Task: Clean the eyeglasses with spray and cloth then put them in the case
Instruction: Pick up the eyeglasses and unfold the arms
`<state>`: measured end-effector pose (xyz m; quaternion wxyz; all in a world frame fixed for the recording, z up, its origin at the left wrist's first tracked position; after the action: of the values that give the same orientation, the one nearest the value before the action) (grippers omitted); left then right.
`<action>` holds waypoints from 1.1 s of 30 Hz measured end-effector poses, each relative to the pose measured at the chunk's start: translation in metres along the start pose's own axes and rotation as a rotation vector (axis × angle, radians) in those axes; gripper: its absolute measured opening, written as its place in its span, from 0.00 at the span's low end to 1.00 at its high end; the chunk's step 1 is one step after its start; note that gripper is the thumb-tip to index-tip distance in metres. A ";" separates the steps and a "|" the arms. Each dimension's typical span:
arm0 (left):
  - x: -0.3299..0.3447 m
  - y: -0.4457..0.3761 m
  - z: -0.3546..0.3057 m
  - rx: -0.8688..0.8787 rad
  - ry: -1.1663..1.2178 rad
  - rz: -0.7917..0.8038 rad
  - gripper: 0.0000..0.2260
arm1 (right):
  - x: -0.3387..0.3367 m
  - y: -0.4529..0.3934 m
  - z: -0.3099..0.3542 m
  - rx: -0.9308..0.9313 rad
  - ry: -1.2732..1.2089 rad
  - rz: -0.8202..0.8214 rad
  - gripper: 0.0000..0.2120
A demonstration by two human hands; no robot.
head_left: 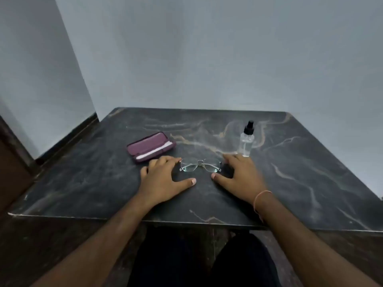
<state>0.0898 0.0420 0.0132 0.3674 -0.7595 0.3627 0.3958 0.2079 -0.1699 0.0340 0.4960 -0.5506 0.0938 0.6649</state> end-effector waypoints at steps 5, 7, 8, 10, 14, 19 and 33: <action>0.005 -0.015 -0.010 -0.023 0.108 0.014 0.34 | -0.001 -0.007 0.005 0.083 -0.136 -0.019 0.33; 0.009 -0.021 -0.017 -0.006 0.151 0.060 0.32 | -0.001 -0.009 0.004 0.093 -0.181 -0.024 0.28; 0.011 -0.024 -0.022 0.023 0.160 0.089 0.31 | -0.003 -0.009 0.004 0.094 -0.180 -0.034 0.26; 0.018 -0.026 -0.029 0.076 0.141 0.141 0.27 | 0.000 -0.008 0.004 0.081 -0.186 -0.034 0.22; 0.026 -0.030 -0.036 0.156 0.086 0.177 0.22 | 0.007 -0.009 0.001 0.093 -0.251 -0.016 0.23; 0.024 -0.033 -0.050 0.266 0.064 0.146 0.16 | 0.012 -0.009 -0.006 0.135 -0.377 -0.008 0.29; 0.002 -0.045 -0.060 0.216 0.537 -0.059 0.02 | -0.018 -0.005 -0.020 0.188 -0.643 -0.313 0.14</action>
<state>0.1486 0.0116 0.0491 0.3483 -0.8038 0.4647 0.1288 0.2226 -0.1914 0.0434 0.6441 -0.2732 -0.0915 0.7086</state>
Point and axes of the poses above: each hand's wrist, its own y-axis away from the middle knuckle, its own x-axis out of the palm, z = x × y, the point moved 10 cm from there along -y, towards the middle knuckle, and after that the axes turned 9 degrees about -z, right-handed, at the moved point
